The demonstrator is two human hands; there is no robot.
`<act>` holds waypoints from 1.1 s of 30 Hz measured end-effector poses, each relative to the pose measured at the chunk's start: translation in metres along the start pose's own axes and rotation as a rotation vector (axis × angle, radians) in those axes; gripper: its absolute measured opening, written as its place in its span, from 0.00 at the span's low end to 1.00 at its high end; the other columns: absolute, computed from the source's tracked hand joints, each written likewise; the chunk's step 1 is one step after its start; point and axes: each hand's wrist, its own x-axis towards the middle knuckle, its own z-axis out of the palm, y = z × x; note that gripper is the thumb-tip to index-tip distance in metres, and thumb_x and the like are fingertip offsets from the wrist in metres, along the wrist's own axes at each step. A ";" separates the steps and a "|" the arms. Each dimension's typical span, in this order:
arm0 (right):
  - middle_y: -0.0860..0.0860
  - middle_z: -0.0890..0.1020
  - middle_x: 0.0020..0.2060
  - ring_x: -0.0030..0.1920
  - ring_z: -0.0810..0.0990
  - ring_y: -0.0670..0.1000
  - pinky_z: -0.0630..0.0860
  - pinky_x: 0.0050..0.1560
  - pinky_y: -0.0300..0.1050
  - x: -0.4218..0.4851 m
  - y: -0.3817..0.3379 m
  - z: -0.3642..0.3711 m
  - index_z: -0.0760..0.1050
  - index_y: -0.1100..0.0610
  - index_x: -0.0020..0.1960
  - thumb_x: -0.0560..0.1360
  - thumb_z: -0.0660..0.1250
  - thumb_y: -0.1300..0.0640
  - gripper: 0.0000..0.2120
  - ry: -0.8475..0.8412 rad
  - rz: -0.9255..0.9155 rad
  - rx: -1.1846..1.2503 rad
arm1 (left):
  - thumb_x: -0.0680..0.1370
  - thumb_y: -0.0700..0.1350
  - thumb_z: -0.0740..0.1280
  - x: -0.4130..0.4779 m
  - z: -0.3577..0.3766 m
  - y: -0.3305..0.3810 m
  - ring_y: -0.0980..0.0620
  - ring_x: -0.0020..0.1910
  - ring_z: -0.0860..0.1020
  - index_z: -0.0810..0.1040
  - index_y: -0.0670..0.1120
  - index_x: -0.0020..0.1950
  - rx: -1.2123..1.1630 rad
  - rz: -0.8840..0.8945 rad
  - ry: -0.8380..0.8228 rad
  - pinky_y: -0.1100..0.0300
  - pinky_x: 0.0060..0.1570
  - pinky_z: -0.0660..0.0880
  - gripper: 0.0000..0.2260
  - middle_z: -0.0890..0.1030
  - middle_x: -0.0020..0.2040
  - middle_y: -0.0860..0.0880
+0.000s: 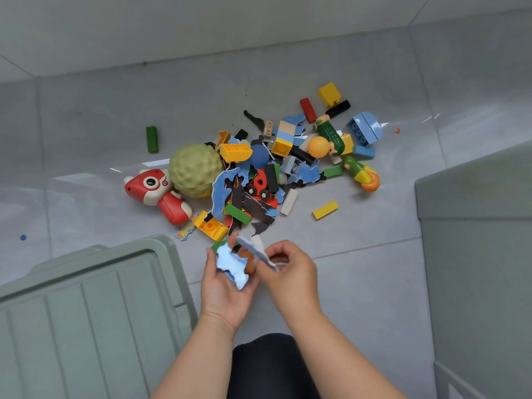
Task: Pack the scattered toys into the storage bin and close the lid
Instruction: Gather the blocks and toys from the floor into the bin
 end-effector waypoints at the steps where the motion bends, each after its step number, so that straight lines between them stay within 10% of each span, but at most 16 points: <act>1: 0.43 0.78 0.37 0.37 0.76 0.41 0.71 0.36 0.28 -0.012 -0.004 0.005 0.73 0.48 0.38 0.67 0.73 0.60 0.11 -0.072 -0.027 -0.050 | 0.79 0.59 0.54 0.001 0.003 -0.003 0.47 0.41 0.81 0.78 0.48 0.53 0.005 -0.014 0.003 0.53 0.41 0.80 0.19 0.82 0.42 0.46; 5: 0.41 0.75 0.47 0.48 0.74 0.41 0.72 0.46 0.32 -0.013 -0.001 -0.012 0.74 0.48 0.49 0.69 0.71 0.47 0.12 -0.031 -0.275 -0.201 | 0.79 0.54 0.54 0.001 0.017 -0.008 0.46 0.41 0.80 0.84 0.47 0.44 0.000 -0.013 -0.008 0.54 0.34 0.80 0.20 0.80 0.42 0.46; 8: 0.52 0.72 0.61 0.60 0.71 0.54 0.70 0.58 0.47 0.047 0.008 -0.059 0.72 0.54 0.63 0.75 0.64 0.60 0.17 0.244 -0.385 -0.523 | 0.79 0.54 0.55 0.001 0.018 -0.002 0.42 0.46 0.79 0.84 0.45 0.39 -0.047 -0.034 -0.029 0.46 0.39 0.80 0.22 0.79 0.40 0.45; 14: 0.53 0.74 0.60 0.60 0.69 0.57 0.66 0.56 0.48 0.117 0.018 -0.094 0.69 0.54 0.64 0.78 0.59 0.55 0.15 -0.087 -0.401 -1.295 | 0.76 0.53 0.60 -0.006 0.006 0.013 0.40 0.50 0.79 0.83 0.43 0.40 -0.048 -0.031 -0.019 0.41 0.41 0.79 0.18 0.80 0.42 0.43; 18: 0.54 0.73 0.54 0.56 0.70 0.54 0.66 0.54 0.44 0.122 0.003 -0.064 0.73 0.58 0.55 0.76 0.64 0.53 0.11 0.041 -0.243 -0.724 | 0.64 0.51 0.74 -0.018 -0.001 0.025 0.39 0.42 0.83 0.84 0.43 0.37 -0.044 0.008 -0.063 0.40 0.38 0.79 0.12 0.82 0.41 0.40; 21: 0.51 0.71 0.49 0.46 0.71 0.50 0.67 0.46 0.41 0.118 -0.011 -0.026 0.71 0.57 0.45 0.73 0.69 0.54 0.08 0.182 -0.063 -0.329 | 0.41 0.48 0.83 -0.023 -0.016 0.029 0.39 0.42 0.83 0.85 0.44 0.39 -0.043 0.017 -0.037 0.40 0.41 0.79 0.28 0.82 0.41 0.42; 29: 0.53 0.75 0.44 0.41 0.72 0.54 0.66 0.39 0.43 0.108 -0.006 -0.014 0.68 0.56 0.43 0.70 0.66 0.65 0.08 0.282 0.046 -0.289 | 0.38 0.47 0.83 -0.034 -0.039 0.040 0.38 0.43 0.83 0.84 0.43 0.35 -0.058 0.042 0.032 0.40 0.39 0.79 0.27 0.83 0.39 0.43; 33: 0.53 0.78 0.45 0.44 0.75 0.53 0.71 0.44 0.44 0.055 0.003 0.009 0.72 0.57 0.43 0.67 0.68 0.69 0.10 0.091 -0.357 -0.214 | 0.40 0.48 0.82 -0.031 -0.038 0.044 0.39 0.42 0.83 0.84 0.44 0.36 -0.046 0.050 -0.002 0.41 0.40 0.79 0.26 0.82 0.39 0.43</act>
